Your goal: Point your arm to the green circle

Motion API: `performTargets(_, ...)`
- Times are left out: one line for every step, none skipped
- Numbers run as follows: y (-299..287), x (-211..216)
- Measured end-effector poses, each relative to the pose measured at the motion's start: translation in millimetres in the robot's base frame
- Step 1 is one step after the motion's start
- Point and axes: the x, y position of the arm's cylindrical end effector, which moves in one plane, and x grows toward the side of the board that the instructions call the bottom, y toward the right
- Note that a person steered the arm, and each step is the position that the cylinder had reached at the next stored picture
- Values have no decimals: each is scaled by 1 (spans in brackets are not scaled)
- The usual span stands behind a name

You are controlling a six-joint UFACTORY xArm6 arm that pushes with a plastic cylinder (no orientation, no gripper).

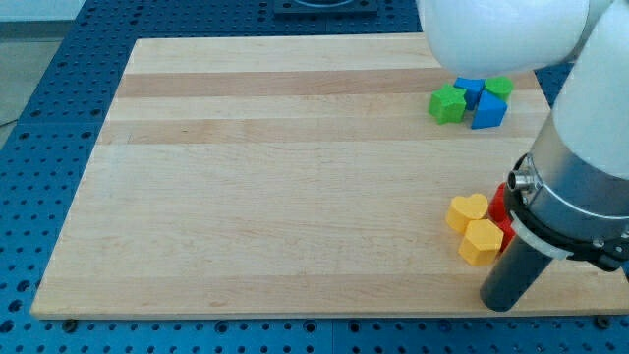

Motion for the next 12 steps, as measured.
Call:
performTargets(-2, 0)
performTargets(-40, -7)
performTargets(-72, -15)
performTargets(-119, -16)
performTargets(-141, -46)
performTargets(-141, -73)
performTargets(-129, -114)
performTargets(-89, -160)
performTargets(-40, -173)
performTargets(4, -178)
performTargets(30, -212)
performTargets(41, -254)
